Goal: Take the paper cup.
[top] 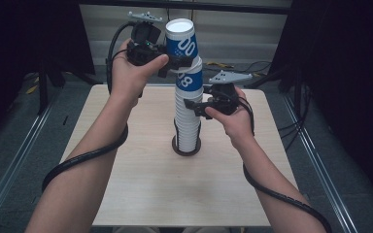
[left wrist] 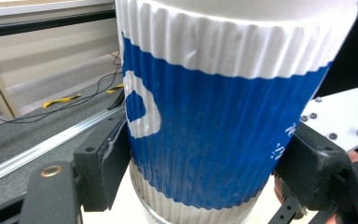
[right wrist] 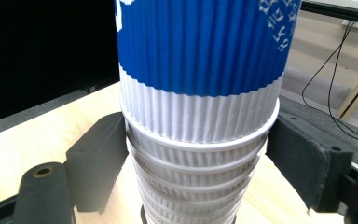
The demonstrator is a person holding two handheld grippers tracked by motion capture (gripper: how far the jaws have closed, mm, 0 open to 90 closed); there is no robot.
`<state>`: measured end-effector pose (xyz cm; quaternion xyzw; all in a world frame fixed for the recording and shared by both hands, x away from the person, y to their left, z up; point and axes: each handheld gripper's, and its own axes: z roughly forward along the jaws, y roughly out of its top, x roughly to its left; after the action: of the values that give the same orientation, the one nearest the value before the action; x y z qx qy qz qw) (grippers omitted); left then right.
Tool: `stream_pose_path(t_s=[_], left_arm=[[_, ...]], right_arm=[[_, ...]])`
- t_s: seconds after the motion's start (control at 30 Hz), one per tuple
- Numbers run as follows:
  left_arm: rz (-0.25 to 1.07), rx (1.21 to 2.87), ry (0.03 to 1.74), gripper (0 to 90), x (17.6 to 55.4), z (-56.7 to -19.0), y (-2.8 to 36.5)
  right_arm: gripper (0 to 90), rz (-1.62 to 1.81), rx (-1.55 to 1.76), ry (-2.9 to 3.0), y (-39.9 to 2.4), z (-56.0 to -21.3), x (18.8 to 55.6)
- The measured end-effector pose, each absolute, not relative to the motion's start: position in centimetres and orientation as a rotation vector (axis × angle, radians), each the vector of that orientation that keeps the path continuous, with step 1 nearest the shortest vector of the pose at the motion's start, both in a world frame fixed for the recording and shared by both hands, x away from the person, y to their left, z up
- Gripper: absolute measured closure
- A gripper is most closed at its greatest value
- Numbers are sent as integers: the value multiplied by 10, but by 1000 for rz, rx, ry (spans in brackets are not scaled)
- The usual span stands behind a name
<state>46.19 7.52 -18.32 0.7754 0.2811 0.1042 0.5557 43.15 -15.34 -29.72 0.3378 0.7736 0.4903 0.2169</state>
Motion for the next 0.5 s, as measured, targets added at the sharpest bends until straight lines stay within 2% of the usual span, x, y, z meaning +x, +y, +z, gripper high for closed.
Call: stream_pose_path(t_s=[0.5], left_arm=[[255, 1826, 682, 241, 452, -185, 102]], right_arm=[[201, 1367, 934, 2137, -154, -298, 431]])
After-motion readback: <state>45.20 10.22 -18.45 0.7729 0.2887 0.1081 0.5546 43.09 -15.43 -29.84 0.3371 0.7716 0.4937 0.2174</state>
